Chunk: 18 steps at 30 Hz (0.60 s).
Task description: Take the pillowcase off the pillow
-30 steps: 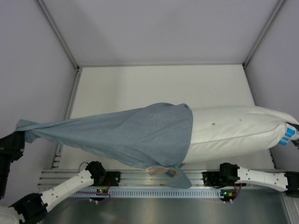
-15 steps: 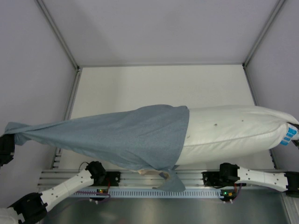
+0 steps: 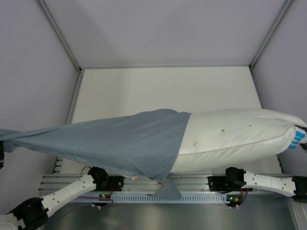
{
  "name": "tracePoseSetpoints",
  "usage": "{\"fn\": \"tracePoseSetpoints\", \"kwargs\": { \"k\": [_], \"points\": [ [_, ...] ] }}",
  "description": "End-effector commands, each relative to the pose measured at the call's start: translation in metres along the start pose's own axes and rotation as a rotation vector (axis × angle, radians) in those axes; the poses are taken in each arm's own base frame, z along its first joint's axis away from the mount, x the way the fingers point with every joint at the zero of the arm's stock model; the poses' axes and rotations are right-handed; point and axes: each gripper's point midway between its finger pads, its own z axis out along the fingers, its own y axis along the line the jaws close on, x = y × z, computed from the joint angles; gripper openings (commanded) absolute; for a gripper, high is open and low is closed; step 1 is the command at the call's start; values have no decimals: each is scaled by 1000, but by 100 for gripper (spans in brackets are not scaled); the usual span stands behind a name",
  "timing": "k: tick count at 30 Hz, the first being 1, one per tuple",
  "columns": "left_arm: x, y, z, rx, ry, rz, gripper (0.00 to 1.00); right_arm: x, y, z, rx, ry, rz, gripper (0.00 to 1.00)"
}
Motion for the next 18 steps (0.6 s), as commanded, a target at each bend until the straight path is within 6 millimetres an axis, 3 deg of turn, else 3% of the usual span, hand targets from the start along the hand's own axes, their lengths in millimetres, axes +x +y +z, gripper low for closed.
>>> {"fn": "tracePoseSetpoints", "kwargs": {
  "k": [1,18],
  "points": [
    [-24,77,-16,-249,-119,58,0,-78,-83,-50,111,-322,115,0],
    [-40,100,-25,-250,-146,-30,0,-84,-85,-57,103,-333,122,0]
  ]
}}
